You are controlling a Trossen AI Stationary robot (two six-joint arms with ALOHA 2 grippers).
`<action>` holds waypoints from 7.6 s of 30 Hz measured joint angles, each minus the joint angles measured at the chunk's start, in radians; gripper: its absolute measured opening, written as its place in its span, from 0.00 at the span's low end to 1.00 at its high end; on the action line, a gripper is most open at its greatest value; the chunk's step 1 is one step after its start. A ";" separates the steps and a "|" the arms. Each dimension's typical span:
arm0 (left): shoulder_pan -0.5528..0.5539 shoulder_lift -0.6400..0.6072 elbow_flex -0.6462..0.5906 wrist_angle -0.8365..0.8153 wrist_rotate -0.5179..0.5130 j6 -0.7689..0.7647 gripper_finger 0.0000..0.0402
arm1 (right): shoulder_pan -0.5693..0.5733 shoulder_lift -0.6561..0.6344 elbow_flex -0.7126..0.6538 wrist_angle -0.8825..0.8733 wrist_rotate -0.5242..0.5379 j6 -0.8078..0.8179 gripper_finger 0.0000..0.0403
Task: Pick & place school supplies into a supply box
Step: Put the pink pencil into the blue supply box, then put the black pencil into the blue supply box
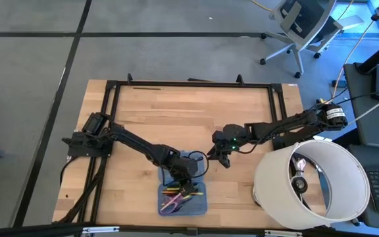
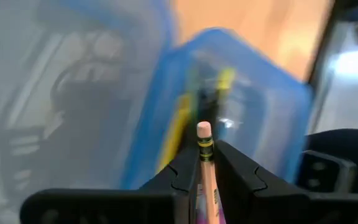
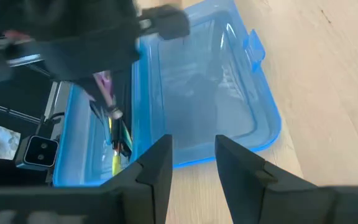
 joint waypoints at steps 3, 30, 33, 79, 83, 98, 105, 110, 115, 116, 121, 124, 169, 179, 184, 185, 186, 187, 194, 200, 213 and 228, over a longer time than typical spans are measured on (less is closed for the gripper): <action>0.016 0.000 0.000 -0.071 0.006 0.001 0.11 | 0.000 0.000 0.000 0.000 0.000 0.000 0.31; 0.073 -0.080 -0.002 -0.102 0.136 0.074 0.23 | 0.000 0.001 0.000 -0.002 0.000 0.000 0.31; 0.099 -0.135 -0.002 -0.150 0.117 0.124 0.22 | 0.000 0.001 0.000 -0.004 0.000 -0.001 0.31; 1.444 -0.445 -0.188 -0.196 0.181 1.194 0.22 | -0.061 0.001 0.000 0.033 0.457 0.098 0.31; 1.443 -0.445 -0.226 -0.157 0.181 1.202 0.23 | -0.061 0.001 0.001 0.029 0.456 0.075 0.31; 1.442 -0.445 -0.246 -0.122 0.163 1.080 0.53 | -0.075 0.001 0.000 0.001 0.453 0.049 0.31; 1.443 -0.445 -0.256 -0.148 0.010 0.921 0.58 | -0.074 0.001 0.001 -0.001 0.431 0.050 0.31; 1.477 -0.444 -0.312 -0.086 0.035 0.862 0.56 | -0.074 0.001 0.001 -0.002 0.422 0.072 0.31; 1.495 -0.444 -0.384 -0.034 0.004 0.877 0.54 | -0.075 0.001 0.001 -0.002 0.423 0.076 0.31; 1.498 -0.444 -0.394 -0.037 -0.008 0.878 0.54 | -0.075 0.001 0.001 -0.001 0.423 0.077 0.31; 1.501 -0.441 -0.439 -0.006 -0.014 0.881 0.52 | -0.075 0.001 0.000 -0.002 0.423 0.076 0.31; 1.499 -0.439 -0.471 0.042 -0.014 0.866 0.51 | -0.074 0.001 0.001 -0.002 0.423 0.076 0.31; 1.375 -0.225 -0.459 0.073 -0.206 0.816 0.51 | -0.074 0.001 0.001 -0.002 0.422 0.078 0.31; 1.240 -0.225 -0.457 0.059 -0.268 0.701 0.42 | -0.074 0.001 0.001 -0.002 0.420 0.077 0.31; 1.183 -0.229 -0.464 0.012 -0.309 0.676 0.33 | -0.074 0.001 0.000 -0.001 0.419 0.076 0.31; 1.174 -0.229 -0.469 0.013 -0.316 0.676 0.31 | -0.074 0.001 0.001 -0.002 0.419 0.076 0.31; 1.166 -0.230 -0.473 0.014 -0.319 0.676 0.29 | -0.074 0.001 0.000 -0.002 0.419 0.076 0.31; 1.158 -0.230 -0.477 0.015 -0.325 0.676 0.28 | -0.074 0.001 0.001 -0.002 0.419 0.076 0.31; 1.128 -0.229 -0.483 0.015 -0.355 0.676 0.23 | -0.074 0.001 0.001 -0.001 0.419 0.075 0.31; 1.121 -0.229 -0.487 0.008 -0.345 0.650 0.24 | -0.074 0.001 0.001 -0.002 0.418 0.075 0.31; 1.093 -0.237 -0.542 0.073 -0.355 0.517 0.30 | -0.074 0.001 0.001 -0.002 0.418 0.078 0.31; 1.048 -0.241 -0.542 0.041 -0.377 0.369 0.30 | -0.074 0.001 0.001 -0.003 0.418 0.081 0.31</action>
